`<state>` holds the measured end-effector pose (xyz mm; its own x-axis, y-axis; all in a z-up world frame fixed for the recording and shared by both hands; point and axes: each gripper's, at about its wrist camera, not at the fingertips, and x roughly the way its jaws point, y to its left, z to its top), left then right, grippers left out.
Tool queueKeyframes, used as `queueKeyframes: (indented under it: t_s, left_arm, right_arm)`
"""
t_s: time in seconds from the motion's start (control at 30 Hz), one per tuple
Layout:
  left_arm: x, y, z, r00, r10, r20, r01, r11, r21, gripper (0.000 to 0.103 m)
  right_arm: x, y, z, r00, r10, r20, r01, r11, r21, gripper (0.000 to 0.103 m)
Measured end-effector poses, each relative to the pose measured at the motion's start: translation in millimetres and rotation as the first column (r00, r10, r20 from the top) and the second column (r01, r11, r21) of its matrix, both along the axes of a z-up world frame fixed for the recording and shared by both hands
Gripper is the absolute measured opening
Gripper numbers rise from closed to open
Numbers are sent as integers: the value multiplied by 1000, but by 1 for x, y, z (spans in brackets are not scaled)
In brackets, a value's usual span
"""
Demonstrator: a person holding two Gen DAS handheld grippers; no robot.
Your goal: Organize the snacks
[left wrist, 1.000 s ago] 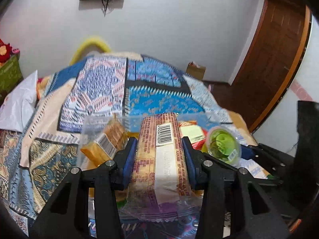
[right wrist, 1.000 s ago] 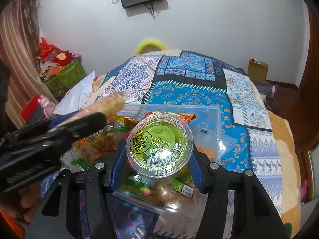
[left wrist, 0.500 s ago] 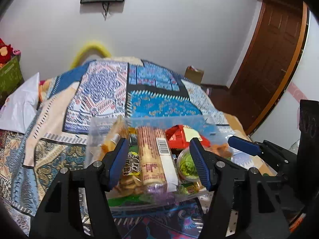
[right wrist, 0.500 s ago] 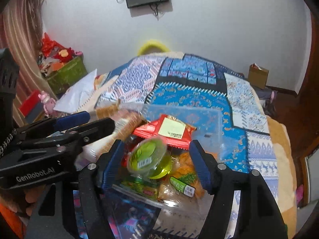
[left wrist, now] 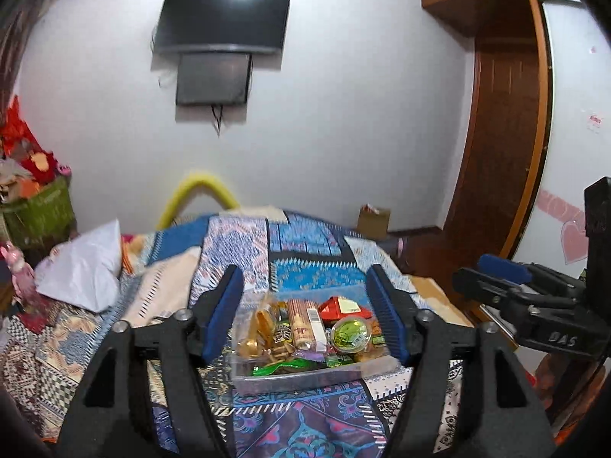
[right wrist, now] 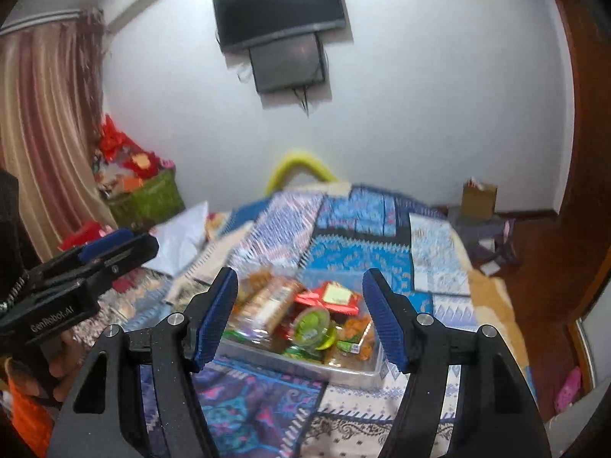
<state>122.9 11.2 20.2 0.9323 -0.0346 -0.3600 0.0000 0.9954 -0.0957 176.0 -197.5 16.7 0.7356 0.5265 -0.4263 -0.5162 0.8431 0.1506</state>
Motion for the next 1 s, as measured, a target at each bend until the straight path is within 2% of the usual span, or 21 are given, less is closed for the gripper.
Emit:
queueKeyframes:
  t_s: [0.03,0.13,0.17,0.27,0.6,1.0]
  left_arm:
    - [-10,-1,4,1000,3,19,-3,1000,7,75]
    - [-33,-2,14,998,17,58,-18,1000,24,88]
    - [-40,-3,16,998,15,68,-17,999,31,91]
    - [-59,-7,19,996,16,91,-21,998,55,97]
    - [-83,-13,18,995,8,102,-12,999,40,99]
    - [-85,-16,13,996,3,88,-6,999,33,99]
  right_arm:
    - [-11,-1,7,999,-8,31,8,1000,4,78]
    - [-32,-5,16,996,-24,83,23,1000,12,87]
    - [-39,-6,19,996,-23,91,21,1000,19,89]
    - [-51,-8,20,992,-50,113,46,998,34,103]
    - [-72,-11,14,992,-51,116,49,999,24,103]
    - [-83,-14,13,991,-53,125,50,998,27,103]
